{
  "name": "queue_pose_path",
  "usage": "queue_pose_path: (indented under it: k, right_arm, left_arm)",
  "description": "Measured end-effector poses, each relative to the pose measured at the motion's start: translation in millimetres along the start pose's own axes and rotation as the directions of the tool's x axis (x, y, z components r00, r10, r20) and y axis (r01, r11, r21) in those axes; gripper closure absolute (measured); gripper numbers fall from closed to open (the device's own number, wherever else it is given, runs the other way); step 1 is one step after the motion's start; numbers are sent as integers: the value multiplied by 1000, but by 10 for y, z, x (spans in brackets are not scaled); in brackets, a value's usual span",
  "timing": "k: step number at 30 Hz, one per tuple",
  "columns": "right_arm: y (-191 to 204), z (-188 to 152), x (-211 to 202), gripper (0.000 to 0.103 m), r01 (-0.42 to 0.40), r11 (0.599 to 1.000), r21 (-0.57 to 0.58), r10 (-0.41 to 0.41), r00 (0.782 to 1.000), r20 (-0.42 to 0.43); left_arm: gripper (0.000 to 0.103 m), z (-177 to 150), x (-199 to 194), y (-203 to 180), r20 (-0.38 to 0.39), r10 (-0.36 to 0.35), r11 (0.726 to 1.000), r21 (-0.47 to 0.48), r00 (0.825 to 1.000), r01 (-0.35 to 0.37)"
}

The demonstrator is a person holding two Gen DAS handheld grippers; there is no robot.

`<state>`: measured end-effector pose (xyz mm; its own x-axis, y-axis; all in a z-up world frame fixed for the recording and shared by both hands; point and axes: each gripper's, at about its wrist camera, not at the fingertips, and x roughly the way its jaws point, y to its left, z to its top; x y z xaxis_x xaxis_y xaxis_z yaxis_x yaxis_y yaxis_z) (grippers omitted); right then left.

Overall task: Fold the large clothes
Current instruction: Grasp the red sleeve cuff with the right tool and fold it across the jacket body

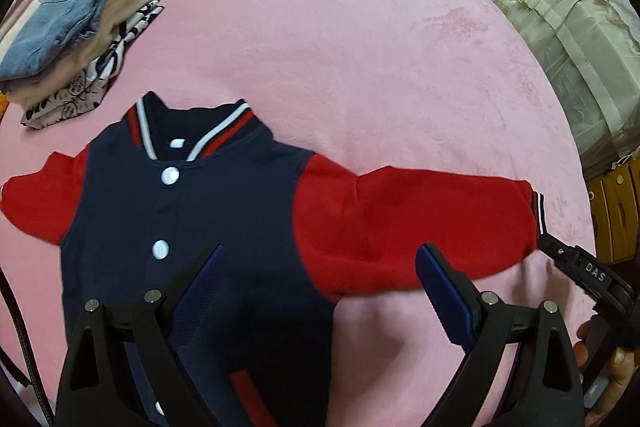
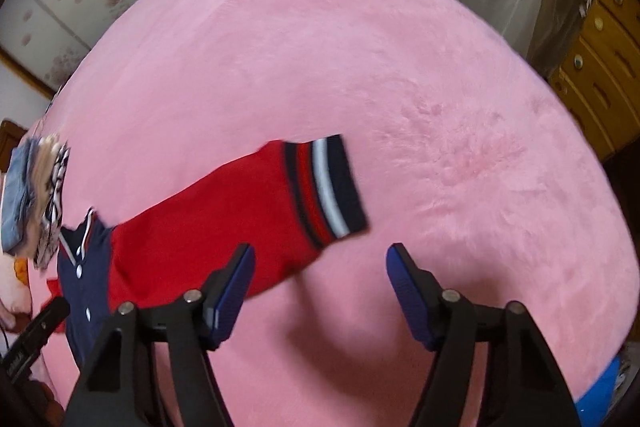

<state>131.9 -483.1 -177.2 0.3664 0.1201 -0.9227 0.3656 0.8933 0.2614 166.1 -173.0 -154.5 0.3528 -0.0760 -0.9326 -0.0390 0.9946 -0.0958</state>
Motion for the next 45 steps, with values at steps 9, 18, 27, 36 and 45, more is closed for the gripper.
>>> queue_pose_path:
  k: [9, 18, 27, 36, 45]
  right_arm:
    - [-126, 88, 378, 54, -87, 991, 102, 89, 996, -24]
    - [472, -50, -75, 89, -133, 987, -91, 140, 987, 81]
    - [1894, -575, -730, 89, -298, 872, -389, 354, 932, 79]
    - [2861, -1407, 44, 81, -235, 833, -500, 278, 960, 12]
    - [2803, -1813, 87, 67, -229, 837, -497, 256, 967, -14]
  left_arm:
    - [9, 64, 106, -79, -4, -24, 1000, -5, 1000, 24]
    - [9, 17, -66, 217, 22, -24, 999, -34, 999, 24]
    - [9, -63, -367, 1041, 55, -78, 995, -58, 995, 82]
    - [9, -77, -100, 1973, 7, -240, 965, -106, 971, 240]
    - [20, -132, 312, 2013, -68, -415, 908, -91, 907, 409]
